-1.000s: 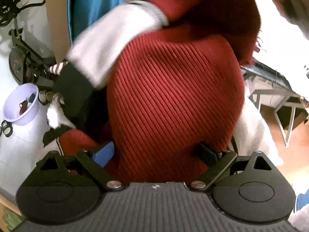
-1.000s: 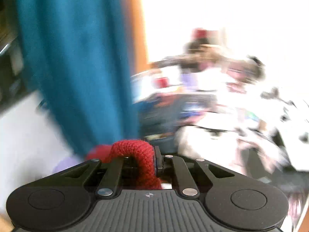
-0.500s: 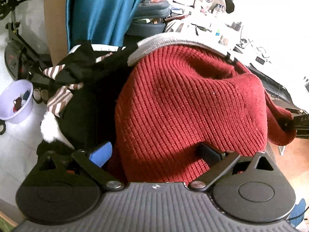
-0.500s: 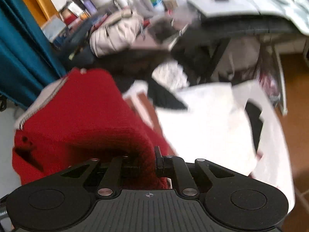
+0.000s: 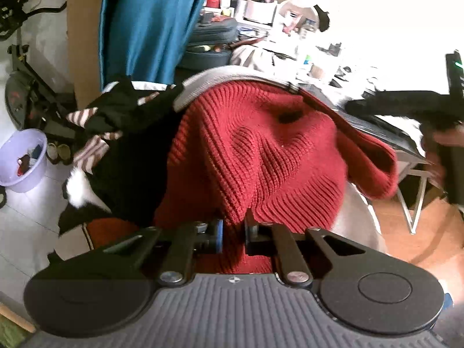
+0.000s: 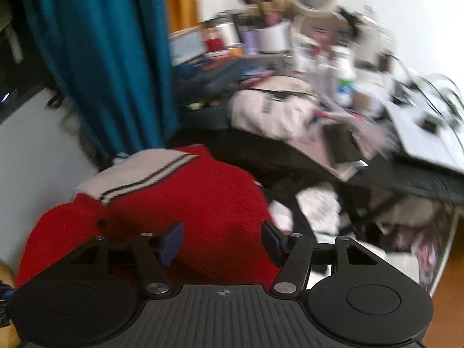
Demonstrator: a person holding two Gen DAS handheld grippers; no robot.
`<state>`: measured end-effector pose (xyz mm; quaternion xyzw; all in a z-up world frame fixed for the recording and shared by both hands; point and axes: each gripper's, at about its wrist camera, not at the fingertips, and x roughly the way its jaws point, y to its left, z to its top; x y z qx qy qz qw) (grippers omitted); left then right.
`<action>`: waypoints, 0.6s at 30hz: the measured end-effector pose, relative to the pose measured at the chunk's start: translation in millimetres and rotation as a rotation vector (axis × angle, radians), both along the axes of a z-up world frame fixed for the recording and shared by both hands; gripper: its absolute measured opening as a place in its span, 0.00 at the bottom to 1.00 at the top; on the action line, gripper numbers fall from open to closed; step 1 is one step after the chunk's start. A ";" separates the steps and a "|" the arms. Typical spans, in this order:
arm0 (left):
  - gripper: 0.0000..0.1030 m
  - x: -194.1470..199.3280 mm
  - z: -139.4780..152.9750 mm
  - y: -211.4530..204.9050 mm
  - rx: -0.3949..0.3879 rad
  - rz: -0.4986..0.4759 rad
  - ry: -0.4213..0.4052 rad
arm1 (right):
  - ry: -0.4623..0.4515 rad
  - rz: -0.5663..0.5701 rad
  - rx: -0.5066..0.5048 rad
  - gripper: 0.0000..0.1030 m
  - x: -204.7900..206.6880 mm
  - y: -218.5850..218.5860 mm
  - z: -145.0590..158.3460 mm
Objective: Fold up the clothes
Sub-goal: 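Close the left gripper on the red sweater while the right gripper holds its edge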
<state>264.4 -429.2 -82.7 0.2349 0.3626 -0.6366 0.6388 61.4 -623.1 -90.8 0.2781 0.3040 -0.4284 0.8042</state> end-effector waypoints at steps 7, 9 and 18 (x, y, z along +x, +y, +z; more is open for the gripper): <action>0.40 -7.5 13.3 17.0 -0.024 -0.046 -0.050 | 0.025 0.144 -0.041 0.47 48.0 -27.3 5.4; 0.71 4.4 20.5 10.2 -0.067 -0.029 -0.091 | 0.000 0.135 -0.020 0.05 46.9 -36.3 2.3; 0.89 70.5 14.5 -51.6 -0.108 0.012 -0.001 | -0.103 0.088 -0.050 0.39 32.4 -52.9 17.3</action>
